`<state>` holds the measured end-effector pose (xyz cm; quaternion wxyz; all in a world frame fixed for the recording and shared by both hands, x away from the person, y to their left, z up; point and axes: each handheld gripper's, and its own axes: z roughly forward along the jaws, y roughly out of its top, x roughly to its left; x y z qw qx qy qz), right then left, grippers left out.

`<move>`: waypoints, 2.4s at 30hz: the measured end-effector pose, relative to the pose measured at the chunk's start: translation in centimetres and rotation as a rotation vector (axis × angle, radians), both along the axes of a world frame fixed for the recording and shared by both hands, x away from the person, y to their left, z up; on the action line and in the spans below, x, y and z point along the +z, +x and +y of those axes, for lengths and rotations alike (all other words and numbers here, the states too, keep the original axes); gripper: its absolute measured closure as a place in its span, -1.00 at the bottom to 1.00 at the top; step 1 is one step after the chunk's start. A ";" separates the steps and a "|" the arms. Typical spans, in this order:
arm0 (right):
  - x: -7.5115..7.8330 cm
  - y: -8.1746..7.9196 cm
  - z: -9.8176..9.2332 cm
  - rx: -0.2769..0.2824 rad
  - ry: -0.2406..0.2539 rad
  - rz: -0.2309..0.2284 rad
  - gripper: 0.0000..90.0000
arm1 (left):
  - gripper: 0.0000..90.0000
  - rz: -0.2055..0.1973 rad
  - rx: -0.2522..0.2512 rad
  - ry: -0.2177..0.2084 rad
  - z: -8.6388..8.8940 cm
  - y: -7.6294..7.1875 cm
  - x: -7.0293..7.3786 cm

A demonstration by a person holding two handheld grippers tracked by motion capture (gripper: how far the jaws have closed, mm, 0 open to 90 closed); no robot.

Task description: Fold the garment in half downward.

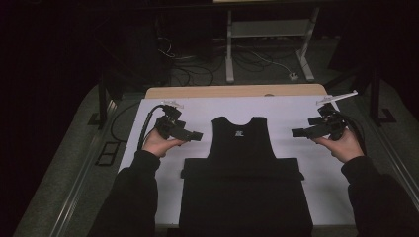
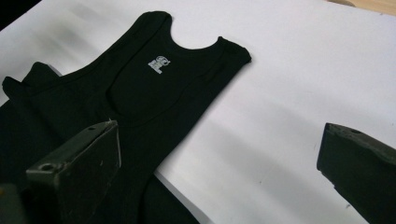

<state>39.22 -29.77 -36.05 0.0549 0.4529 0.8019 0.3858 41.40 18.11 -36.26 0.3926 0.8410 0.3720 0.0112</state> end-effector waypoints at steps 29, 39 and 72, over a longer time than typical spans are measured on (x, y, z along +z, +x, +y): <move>-1.3 3.1 0.6 -0.011 0.026 0.013 -1.00 | -1.00 0.007 0.040 -0.016 -0.8 2.9 -1.0; -2.5 3.9 1.2 -0.006 0.039 0.028 -1.00 | -1.00 0.031 0.042 -0.039 -1.5 3.7 -2.3; -6.6 5.0 5.4 0.037 0.024 0.069 -1.00 | -1.00 0.077 0.008 -0.021 -4.7 4.1 -5.7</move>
